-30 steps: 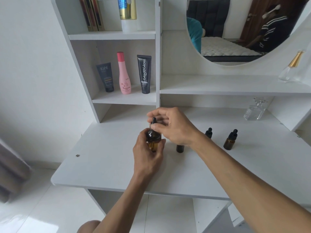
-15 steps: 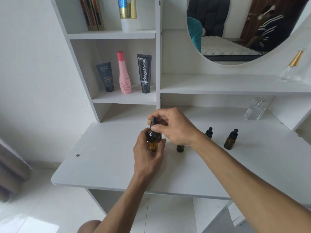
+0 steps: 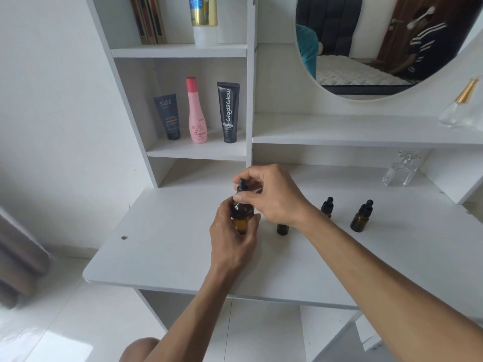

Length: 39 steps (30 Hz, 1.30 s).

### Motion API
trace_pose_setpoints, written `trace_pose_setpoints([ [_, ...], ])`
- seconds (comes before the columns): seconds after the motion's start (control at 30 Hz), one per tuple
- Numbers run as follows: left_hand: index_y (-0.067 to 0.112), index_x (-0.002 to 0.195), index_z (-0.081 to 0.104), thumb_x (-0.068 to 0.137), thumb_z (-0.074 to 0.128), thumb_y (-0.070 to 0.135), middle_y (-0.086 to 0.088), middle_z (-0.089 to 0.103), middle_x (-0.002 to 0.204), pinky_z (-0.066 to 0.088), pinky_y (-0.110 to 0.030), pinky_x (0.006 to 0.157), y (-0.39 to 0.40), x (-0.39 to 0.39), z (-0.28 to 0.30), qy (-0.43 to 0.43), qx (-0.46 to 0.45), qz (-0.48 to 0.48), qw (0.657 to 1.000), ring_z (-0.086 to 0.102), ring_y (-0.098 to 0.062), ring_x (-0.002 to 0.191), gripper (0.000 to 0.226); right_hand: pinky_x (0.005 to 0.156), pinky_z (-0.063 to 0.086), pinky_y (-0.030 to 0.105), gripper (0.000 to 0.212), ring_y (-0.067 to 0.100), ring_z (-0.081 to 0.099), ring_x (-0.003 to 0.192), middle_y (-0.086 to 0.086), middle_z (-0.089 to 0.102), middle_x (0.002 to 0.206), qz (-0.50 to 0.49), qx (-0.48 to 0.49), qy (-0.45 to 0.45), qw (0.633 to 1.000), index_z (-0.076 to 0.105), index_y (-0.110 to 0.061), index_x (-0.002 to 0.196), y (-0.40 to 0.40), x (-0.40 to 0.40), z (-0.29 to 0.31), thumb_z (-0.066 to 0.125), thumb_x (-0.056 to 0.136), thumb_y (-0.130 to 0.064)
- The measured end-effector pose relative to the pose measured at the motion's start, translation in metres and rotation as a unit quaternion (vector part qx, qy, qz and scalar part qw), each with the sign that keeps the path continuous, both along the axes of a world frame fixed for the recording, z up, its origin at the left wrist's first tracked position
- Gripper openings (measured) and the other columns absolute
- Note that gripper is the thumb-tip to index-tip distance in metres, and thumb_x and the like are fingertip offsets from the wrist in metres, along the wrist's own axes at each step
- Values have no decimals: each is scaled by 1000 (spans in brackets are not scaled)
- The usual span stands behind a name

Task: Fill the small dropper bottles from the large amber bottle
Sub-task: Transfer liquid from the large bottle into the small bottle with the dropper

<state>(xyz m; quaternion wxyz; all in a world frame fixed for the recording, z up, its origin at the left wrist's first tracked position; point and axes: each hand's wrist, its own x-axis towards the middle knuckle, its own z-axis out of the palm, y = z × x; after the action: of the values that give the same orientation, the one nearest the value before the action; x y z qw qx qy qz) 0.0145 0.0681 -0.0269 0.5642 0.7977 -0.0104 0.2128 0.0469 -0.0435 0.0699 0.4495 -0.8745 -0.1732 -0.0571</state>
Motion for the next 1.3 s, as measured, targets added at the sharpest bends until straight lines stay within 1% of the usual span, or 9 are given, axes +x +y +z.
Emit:
trace_pose_setpoints([
  [0.13, 28, 114, 54, 86, 74, 21, 16, 67, 100, 48, -11, 73, 0, 0, -1, -5, -5, -4, 1000, 65, 2, 90, 35, 96, 57, 34, 25, 11, 71, 93, -1, 75, 99, 42, 44, 20, 998, 72, -14, 109, -1, -2, 1, 71, 88, 0],
  [0.23, 24, 117, 57, 85, 76, 21, 14, 68, 102, 45, -6, 74, 0, 0, -1, -8, -4, -3, 1000, 64, 4, 90, 38, 91, 56, 23, 29, 9, 68, 91, 2, 72, 102, 60, 104, 20, 993, 68, -8, 117, -1, -4, 13, 65, 92, 5],
  [0.3, 23, 118, 57, 85, 77, 20, 13, 67, 101, 41, -2, 74, 0, 0, -1, -10, 3, 2, 1000, 62, 9, 89, 39, 87, 58, 22, 28, 20, 71, 90, 7, 73, 103, 55, 128, 14, 990, 67, -8, 117, -1, -3, 22, 65, 92, 4],
  [0.37, 25, 117, 56, 85, 77, 20, 12, 67, 102, 40, -2, 74, 0, 0, 0, -10, 7, 5, 1000, 61, 12, 89, 39, 90, 58, 32, 24, 31, 71, 94, 15, 73, 106, 47, 135, -1, 990, 68, -9, 114, 0, -2, 29, 67, 92, 0],
  [0.53, 28, 117, 56, 85, 77, 21, 11, 68, 102, 40, -2, 74, 0, 1, -1, -7, 5, 5, 1000, 61, 11, 89, 39, 82, 60, 39, 24, 25, 77, 87, 17, 72, 104, 31, 196, -3, 980, 66, -5, 117, 1, -3, 39, 68, 94, -6],
  [0.67, 27, 117, 56, 85, 77, 20, 12, 68, 103, 40, -1, 74, 0, 1, -2, -6, 2, 3, 1000, 61, 10, 89, 39, 79, 61, 37, 13, 26, 77, 83, 21, 74, 101, 21, 246, 10, 969, 69, -4, 105, 2, -3, 47, 69, 94, -11],
  [0.93, 25, 119, 57, 85, 77, 22, 11, 68, 104, 40, -2, 75, 0, 3, -4, -5, 4, 4, 1000, 63, 5, 89, 40, 74, 61, 40, 15, 27, 77, 78, 16, 76, 94, -7, 253, 14, 967, 69, -3, 94, 4, 2, 46, 66, 97, -17],
  [1.1, 25, 120, 56, 84, 77, 23, 11, 68, 105, 40, -3, 76, 0, 4, -5, -4, 4, 6, 1000, 64, 4, 91, 41, 62, 54, 18, 17, 29, 76, 81, 18, 77, 91, -14, 240, 2, 971, 68, 1, 90, 5, 2, 42, 68, 95, -15],
  [1.3, 26, 120, 55, 84, 77, 25, 12, 67, 106, 47, -12, 79, 1, 5, -7, -5, 5, 6, 1000, 65, 1, 91, 42, 62, 53, 16, 18, 26, 76, 77, 21, 75, 88, -11, 225, -3, 974, 68, 2, 87, 7, 1, 30, 69, 95, -14],
])
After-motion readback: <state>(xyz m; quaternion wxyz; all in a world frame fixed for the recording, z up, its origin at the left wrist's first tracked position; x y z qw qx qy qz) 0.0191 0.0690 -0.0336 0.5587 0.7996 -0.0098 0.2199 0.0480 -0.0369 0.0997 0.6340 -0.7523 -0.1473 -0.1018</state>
